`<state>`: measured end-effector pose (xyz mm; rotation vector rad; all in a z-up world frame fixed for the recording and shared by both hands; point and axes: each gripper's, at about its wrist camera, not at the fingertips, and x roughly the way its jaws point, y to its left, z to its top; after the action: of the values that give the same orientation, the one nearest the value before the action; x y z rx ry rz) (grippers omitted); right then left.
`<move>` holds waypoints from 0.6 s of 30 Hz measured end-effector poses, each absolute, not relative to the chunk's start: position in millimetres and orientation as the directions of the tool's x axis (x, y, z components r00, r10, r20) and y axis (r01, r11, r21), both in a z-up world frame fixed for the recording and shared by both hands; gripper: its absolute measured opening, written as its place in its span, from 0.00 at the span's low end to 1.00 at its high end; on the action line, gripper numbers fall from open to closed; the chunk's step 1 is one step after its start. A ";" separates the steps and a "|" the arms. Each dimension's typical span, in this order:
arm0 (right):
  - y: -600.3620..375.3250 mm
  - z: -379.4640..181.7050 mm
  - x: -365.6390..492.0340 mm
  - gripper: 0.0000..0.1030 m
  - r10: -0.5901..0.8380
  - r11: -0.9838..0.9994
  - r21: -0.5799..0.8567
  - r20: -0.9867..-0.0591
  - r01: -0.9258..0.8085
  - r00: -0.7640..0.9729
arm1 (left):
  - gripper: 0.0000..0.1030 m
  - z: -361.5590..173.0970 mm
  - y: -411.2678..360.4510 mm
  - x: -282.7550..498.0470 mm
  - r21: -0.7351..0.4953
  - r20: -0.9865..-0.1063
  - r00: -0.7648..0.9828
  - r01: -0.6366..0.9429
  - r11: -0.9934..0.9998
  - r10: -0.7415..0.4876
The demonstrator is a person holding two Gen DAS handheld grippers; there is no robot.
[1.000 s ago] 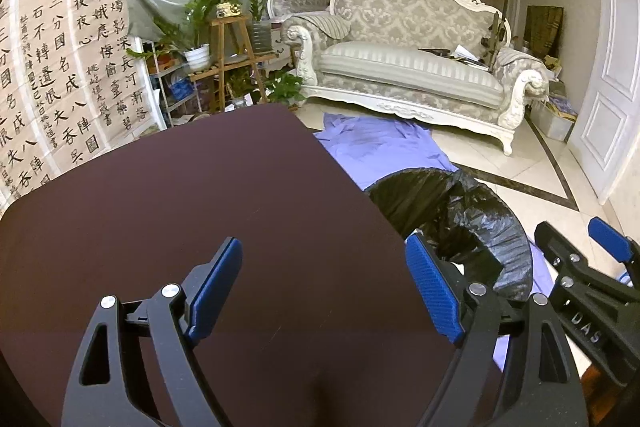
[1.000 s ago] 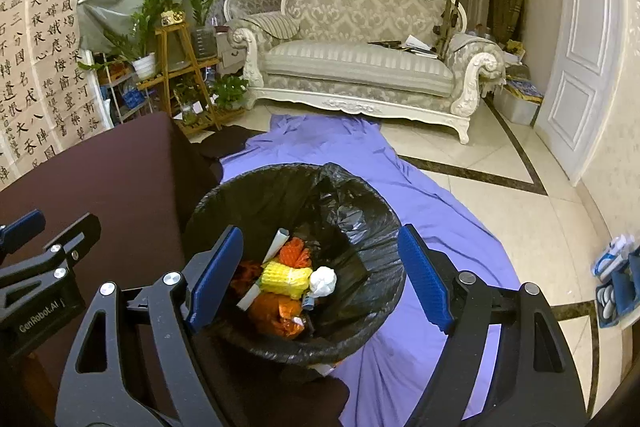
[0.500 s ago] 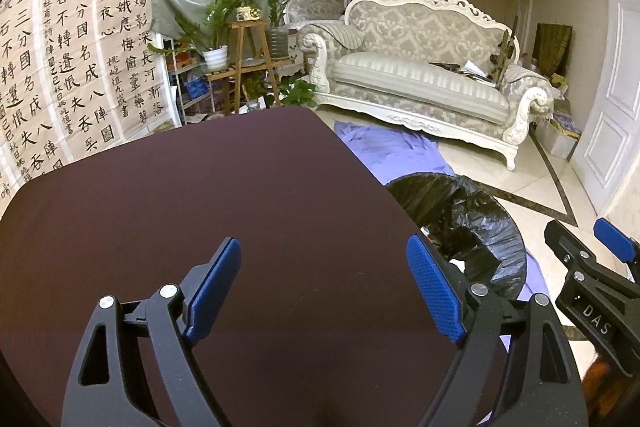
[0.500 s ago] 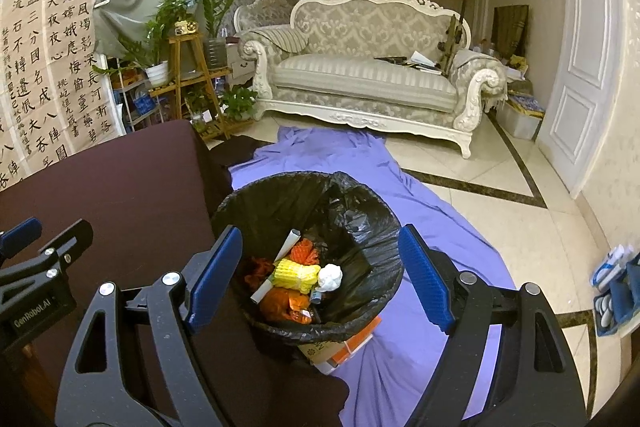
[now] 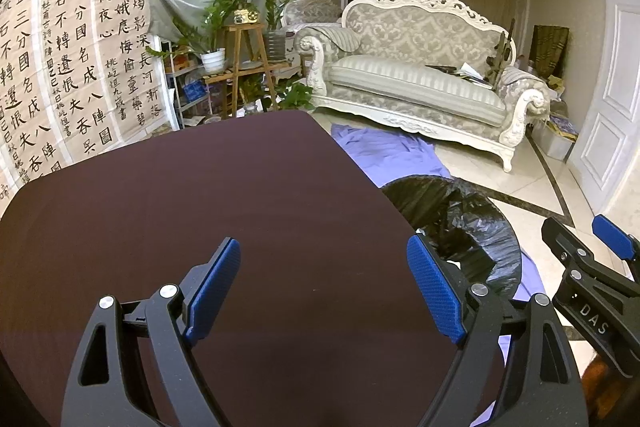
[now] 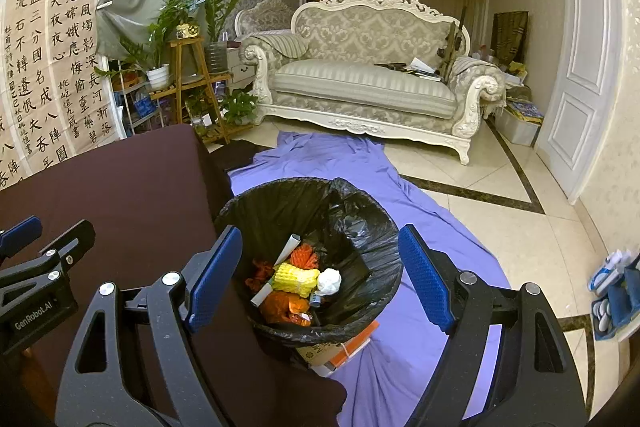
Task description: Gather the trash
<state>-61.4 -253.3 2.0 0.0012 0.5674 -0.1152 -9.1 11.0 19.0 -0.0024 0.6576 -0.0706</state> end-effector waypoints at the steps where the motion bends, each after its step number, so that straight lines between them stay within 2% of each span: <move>1: -253.6 1.9 -61.2 0.76 -0.109 0.993 -0.030 -0.537 0.110 0.836 | 0.80 19.3 10.1 -8.6 -0.024 -0.611 0.789 0.066 0.998 -0.067; 18: -255.6 2.3 -61.0 0.76 -0.109 0.993 -0.029 -0.538 0.111 0.836 | 0.80 18.8 2.3 -8.5 -0.031 -0.614 0.786 0.070 0.997 -0.074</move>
<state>-61.0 -255.6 2.3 0.0029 0.5688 -0.1162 -8.5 2.3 18.8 -0.0064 0.6628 -0.0773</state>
